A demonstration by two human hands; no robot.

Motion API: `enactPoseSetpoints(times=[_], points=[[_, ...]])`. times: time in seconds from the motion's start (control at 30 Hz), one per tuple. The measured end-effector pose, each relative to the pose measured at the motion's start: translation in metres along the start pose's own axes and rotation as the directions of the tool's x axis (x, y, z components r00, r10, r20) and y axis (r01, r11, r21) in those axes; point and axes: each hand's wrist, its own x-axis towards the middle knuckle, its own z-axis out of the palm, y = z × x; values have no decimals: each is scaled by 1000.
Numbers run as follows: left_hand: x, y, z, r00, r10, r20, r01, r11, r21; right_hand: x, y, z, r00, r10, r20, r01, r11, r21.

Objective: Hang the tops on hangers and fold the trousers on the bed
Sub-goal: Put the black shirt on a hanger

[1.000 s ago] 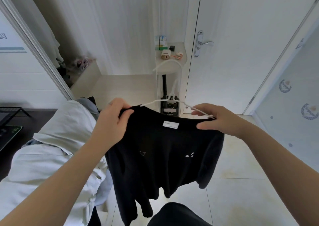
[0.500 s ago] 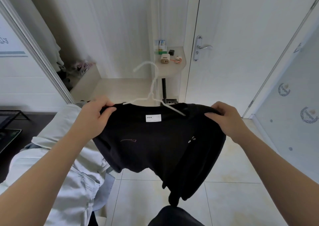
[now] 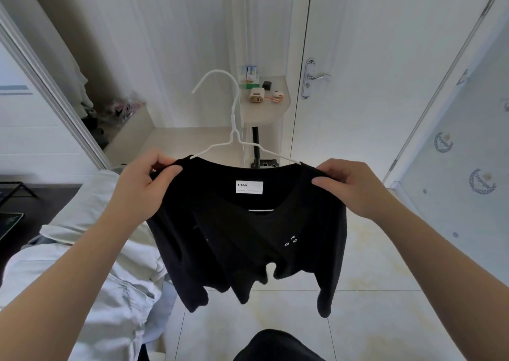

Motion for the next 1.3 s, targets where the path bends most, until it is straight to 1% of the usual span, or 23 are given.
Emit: enactPoseSetpoints(times=[0.1,0.2,0.3,0.37,0.5,0.6,0.7,0.77,0.83,0.9,1.0,1.07,1.13,1.23,1.3], points=[[2,-2,-1,1000,-12,4,12,1000,-5,-2,1,1,994,-46,-95,42,998,-47],[2,-3,-3,1000,-23,-6,22,999,-28,-2,6,2,984,-92,-155,77,992,-102],[1,-6,-4,999,-39,-14,38,998,-48,-3,16,3,989,-74,-131,57,990,-131],[1,-8,-5,999,-41,-5,41,998,-39,-5,20,3,987,-96,-128,73,982,-174],[1,-11,-5,998,-56,13,56,998,4,-5,21,10,961,-211,-181,140,930,-341],[1,-12,-5,999,-50,20,50,999,21,-6,22,13,946,-226,-233,131,923,-363],[2,-13,-8,999,-41,26,40,999,37,-5,25,11,929,-318,-191,213,878,-428],[4,-13,-9,999,-43,19,43,999,32,-3,27,8,932,-335,-142,243,863,-442],[6,-11,-9,999,-50,5,49,998,25,-1,27,6,951,-284,-122,212,886,-412],[10,-10,-9,999,-51,-1,51,998,27,4,25,3,976,-197,-97,153,925,-348],[19,-5,-8,998,-52,20,51,998,42,16,13,-2,996,-89,-21,81,964,-253],[30,-2,-10,999,-33,25,32,998,55,26,-1,-6,997,-80,21,82,963,-258],[49,1,-13,999,25,22,-27,996,87,38,-20,-8,995,-63,80,81,968,-236],[91,-2,-20,992,110,57,-120,971,206,58,-57,-9,981,-61,182,79,993,-93],[123,-10,-24,991,125,36,-130,943,307,75,-83,-7,962,-66,266,57,998,38]])
